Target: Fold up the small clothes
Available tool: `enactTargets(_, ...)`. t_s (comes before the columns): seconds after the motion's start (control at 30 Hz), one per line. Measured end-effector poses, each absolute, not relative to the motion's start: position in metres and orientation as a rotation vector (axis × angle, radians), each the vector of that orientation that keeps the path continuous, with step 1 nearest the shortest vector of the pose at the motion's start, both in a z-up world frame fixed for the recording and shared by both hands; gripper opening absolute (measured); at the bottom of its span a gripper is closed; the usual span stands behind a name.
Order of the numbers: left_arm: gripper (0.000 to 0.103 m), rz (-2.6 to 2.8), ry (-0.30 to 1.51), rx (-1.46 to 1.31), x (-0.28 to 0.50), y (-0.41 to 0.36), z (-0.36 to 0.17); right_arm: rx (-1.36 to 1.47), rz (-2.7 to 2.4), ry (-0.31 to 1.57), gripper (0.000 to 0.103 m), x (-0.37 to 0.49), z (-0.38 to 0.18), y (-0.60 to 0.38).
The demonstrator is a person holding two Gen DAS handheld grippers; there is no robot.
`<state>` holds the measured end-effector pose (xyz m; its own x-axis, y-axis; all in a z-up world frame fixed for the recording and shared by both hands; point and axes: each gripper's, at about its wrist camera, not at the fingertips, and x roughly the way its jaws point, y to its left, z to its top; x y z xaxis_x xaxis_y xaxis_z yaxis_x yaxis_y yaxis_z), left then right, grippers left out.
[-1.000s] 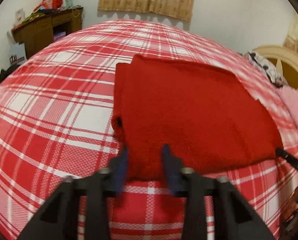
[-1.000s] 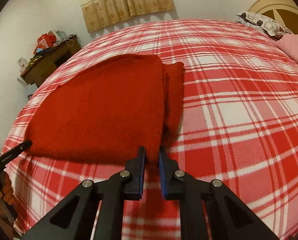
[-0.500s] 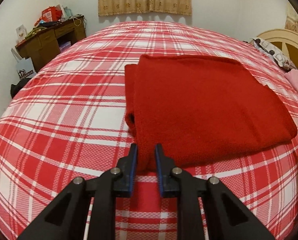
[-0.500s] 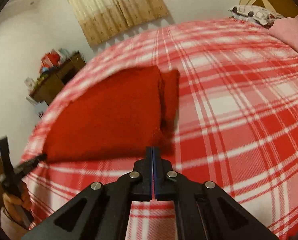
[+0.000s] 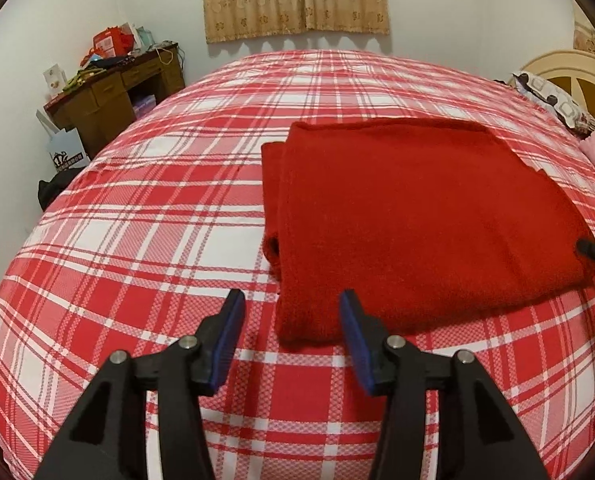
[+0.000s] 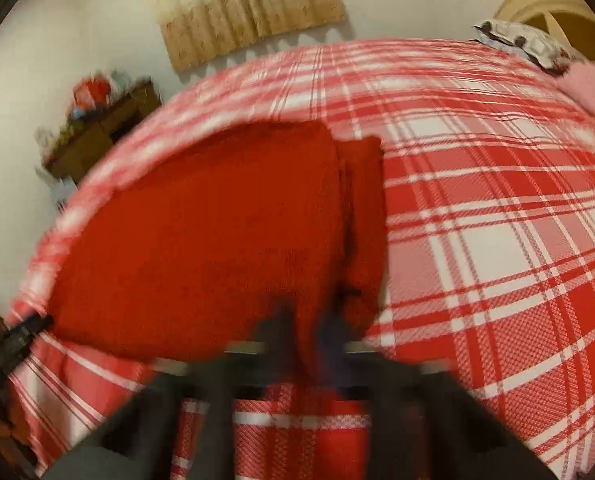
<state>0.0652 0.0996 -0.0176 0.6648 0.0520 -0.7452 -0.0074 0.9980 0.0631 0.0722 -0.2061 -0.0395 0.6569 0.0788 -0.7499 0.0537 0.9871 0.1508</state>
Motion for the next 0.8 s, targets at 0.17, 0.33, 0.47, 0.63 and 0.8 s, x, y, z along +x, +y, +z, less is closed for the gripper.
enactTargets(0.17, 0.052, 0.019, 0.863, 0.021, 0.07, 0.103, -0.025, 0.113, 0.057, 0.845, 0.004, 0.053, -0.037, -0.196)
enactTargets(0.33, 0.052, 0.017, 0.859, 0.019, 0.07, 0.106, -0.028, 0.13, 0.019, 0.851, 0.004, 0.039, -0.048, -0.208)
enactTargets(0.47, 0.054, 0.016, 0.862, 0.026, 0.069, 0.114, -0.03, 0.228, 0.042, 0.856, 0.004, 0.043, -0.049, -0.227)
enactTargets(0.63, 0.053, -0.004, 0.847, 0.006, 0.066, 0.125, -0.019, 0.328, 0.107, 0.888, 0.006, 0.042, -0.041, -0.251)
enactTargets(0.8, 0.056, -0.026, 0.813, -0.033, 0.073, 0.127, -0.004, 0.358, -0.008, 0.766, 0.009, 0.029, -0.009, -0.268)
